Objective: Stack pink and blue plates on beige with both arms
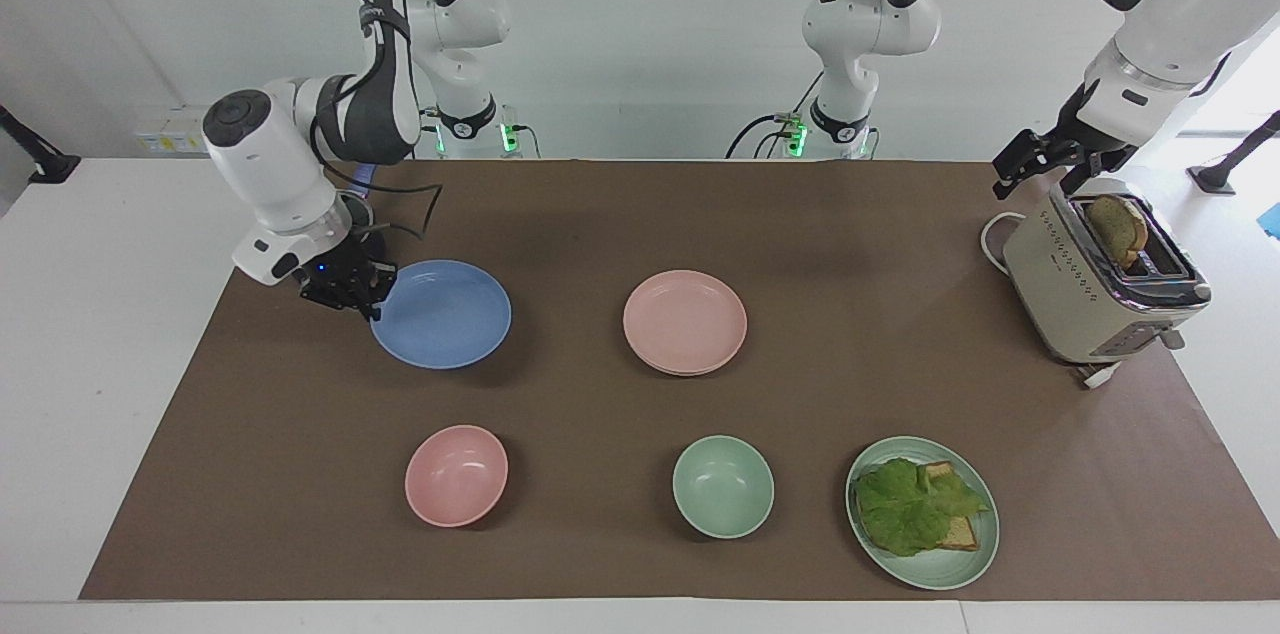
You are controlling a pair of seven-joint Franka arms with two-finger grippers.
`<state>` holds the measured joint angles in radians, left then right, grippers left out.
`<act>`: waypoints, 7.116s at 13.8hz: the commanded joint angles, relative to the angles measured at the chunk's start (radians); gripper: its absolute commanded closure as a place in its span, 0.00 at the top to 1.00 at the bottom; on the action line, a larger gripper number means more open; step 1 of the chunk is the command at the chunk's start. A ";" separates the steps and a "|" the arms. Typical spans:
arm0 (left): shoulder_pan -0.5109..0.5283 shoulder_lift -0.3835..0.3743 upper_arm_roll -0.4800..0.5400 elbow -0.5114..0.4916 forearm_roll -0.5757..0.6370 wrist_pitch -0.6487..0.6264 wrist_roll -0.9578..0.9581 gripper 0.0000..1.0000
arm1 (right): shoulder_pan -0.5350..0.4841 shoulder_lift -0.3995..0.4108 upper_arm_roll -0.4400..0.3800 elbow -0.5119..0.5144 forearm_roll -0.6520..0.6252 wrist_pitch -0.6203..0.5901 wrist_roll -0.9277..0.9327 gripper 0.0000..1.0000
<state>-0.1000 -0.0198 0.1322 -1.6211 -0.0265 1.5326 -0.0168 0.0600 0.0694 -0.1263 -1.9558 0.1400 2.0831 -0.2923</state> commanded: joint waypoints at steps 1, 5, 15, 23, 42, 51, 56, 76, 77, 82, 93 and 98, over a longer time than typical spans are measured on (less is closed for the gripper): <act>0.005 -0.023 -0.005 -0.020 0.017 0.000 0.003 1.00 | 0.003 -0.023 0.008 0.118 0.053 -0.134 -0.008 0.00; 0.005 -0.023 -0.005 -0.020 0.017 0.000 0.003 1.00 | 0.006 -0.016 0.088 0.201 0.056 -0.235 0.212 0.00; 0.006 -0.023 -0.005 -0.020 0.017 0.000 0.003 1.00 | 0.302 0.085 0.148 0.190 0.058 -0.029 0.674 0.00; 0.006 -0.023 -0.005 -0.020 0.017 0.000 0.003 1.00 | 0.372 0.170 0.149 0.115 0.056 0.124 0.650 0.00; 0.006 -0.023 -0.005 -0.020 0.017 0.000 0.003 1.00 | 0.409 0.254 0.149 0.034 0.056 0.285 0.573 0.00; 0.005 -0.023 -0.005 -0.020 0.017 0.000 0.003 1.00 | 0.380 0.242 0.140 0.113 0.050 0.262 0.579 1.00; 0.005 -0.023 -0.005 -0.020 0.017 0.000 0.003 1.00 | 0.270 0.158 0.132 0.150 0.011 0.166 0.572 1.00; 0.006 -0.023 -0.005 -0.020 0.017 0.000 0.003 1.00 | 0.026 -0.098 0.114 0.410 -0.149 -0.471 0.467 1.00; 0.005 -0.023 -0.005 -0.020 0.017 0.000 0.003 1.00 | 0.020 -0.114 0.109 0.410 -0.149 -0.492 0.467 1.00; 0.005 -0.023 -0.005 -0.020 0.017 0.000 0.003 1.00 | -0.054 -0.145 0.106 0.400 -0.131 -0.541 0.467 1.00; 0.005 -0.023 -0.005 -0.020 0.017 0.000 0.003 1.00 | -0.059 -0.180 0.105 0.319 -0.129 -0.500 0.358 1.00; 0.006 -0.023 -0.005 -0.020 0.017 0.000 0.003 1.00 | -0.057 -0.186 0.105 0.299 -0.137 -0.498 0.295 1.00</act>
<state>-0.0999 -0.0200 0.1323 -1.6211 -0.0265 1.5326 -0.0168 0.0150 -0.0829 -0.0271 -1.6135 0.0074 1.5594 0.0472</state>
